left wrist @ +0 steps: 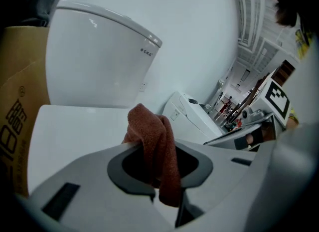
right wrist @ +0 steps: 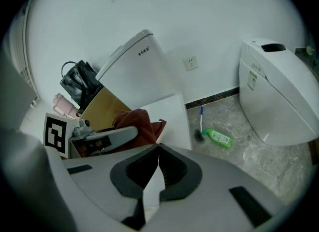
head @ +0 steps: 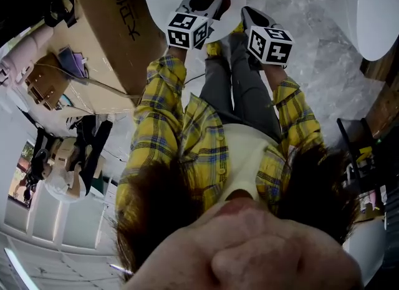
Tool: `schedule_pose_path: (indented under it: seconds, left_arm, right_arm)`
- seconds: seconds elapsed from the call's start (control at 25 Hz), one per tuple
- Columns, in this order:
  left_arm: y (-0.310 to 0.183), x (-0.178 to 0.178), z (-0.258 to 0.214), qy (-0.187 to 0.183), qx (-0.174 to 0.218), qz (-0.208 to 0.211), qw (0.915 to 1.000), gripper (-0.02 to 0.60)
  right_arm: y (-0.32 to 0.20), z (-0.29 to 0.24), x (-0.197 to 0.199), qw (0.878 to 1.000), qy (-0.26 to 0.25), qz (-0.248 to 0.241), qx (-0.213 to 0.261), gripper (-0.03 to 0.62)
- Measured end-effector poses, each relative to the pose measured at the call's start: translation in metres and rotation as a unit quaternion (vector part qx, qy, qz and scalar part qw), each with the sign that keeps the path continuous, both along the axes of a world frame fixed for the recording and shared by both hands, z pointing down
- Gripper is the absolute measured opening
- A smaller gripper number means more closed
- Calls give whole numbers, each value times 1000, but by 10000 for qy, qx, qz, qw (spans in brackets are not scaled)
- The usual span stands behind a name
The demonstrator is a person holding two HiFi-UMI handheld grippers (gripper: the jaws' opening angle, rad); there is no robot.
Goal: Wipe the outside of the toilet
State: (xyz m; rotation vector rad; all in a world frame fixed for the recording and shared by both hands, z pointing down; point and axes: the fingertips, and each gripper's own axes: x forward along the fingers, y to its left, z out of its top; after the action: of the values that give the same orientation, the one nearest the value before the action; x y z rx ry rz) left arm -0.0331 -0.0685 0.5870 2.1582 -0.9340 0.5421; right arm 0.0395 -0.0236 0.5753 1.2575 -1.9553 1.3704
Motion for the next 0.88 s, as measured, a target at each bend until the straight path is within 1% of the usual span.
schedule_pose_path:
  seconds: [0.16,0.32,0.4,0.48,0.72,0.88]
  left_arm:
    - [5,-29,-11,80,64,-374,9992,98]
    - [10,-65,-19,80,118,-973,9952,98]
    - [15,-85,-21,-4,148,-1241,9922,98]
    - [22,-103,-22,-129,184,-1417,9896,97]
    - [38,-150,-21,-468,263,-1777,9826,98]
    - [45,-172,-21,-758,348,-1972,9768,98]
  right_arm:
    - [2,-2,-14,9999,-39,-138,-4,26]
    - [3,-4,-27,9995,-71,-295,28,26]
    - [4,-5,-31,9993,-73,-358,39,26]
    - [7,-5,-34,9991,-63,-412,34,26]
    - [11,-4,-38,9984,-13,-557,34,26]
    - [13,-4,-41,9981,-16,-616,41,26]
